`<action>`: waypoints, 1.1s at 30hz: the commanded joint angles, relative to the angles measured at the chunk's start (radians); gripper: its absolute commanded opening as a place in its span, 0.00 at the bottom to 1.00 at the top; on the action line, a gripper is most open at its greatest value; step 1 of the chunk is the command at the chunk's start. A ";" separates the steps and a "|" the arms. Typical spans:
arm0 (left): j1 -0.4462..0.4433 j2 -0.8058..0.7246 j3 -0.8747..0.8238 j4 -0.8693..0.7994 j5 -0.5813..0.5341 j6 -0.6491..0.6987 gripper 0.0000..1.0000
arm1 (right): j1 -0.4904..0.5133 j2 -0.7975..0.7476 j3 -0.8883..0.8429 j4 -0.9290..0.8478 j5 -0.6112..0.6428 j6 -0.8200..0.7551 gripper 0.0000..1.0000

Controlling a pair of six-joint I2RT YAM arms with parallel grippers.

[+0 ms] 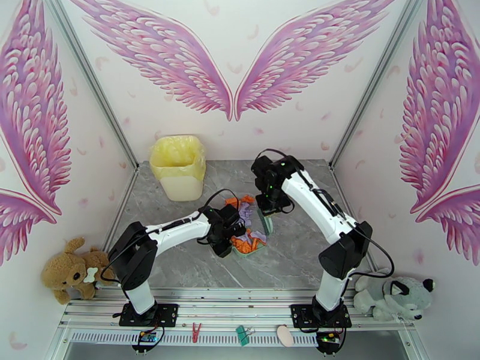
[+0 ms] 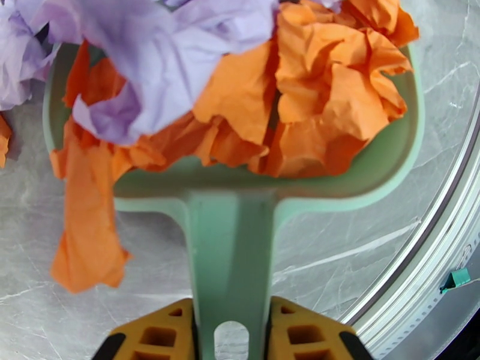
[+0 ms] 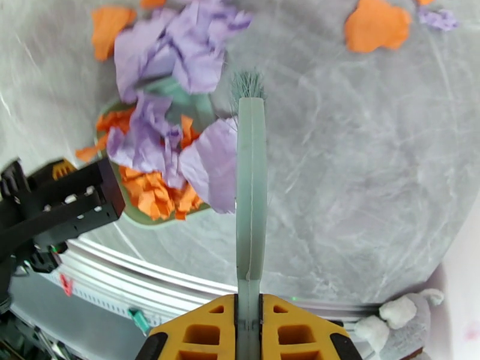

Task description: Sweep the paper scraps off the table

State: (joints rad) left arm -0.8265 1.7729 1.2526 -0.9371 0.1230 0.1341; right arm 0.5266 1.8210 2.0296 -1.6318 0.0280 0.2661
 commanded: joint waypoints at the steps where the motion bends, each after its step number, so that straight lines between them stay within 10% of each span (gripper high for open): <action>1: 0.003 -0.042 0.053 -0.003 0.021 -0.012 0.00 | -0.021 0.022 0.108 -0.063 0.039 0.006 0.00; 33: 0.148 -0.061 0.595 -0.247 -0.111 -0.056 0.00 | -0.312 0.040 0.074 0.010 0.055 -0.018 0.00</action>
State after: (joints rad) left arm -0.7025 1.7412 1.7794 -1.1271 0.0357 0.0891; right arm 0.2359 1.8519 2.1197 -1.6341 0.0795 0.2607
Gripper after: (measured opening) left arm 0.284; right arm 0.129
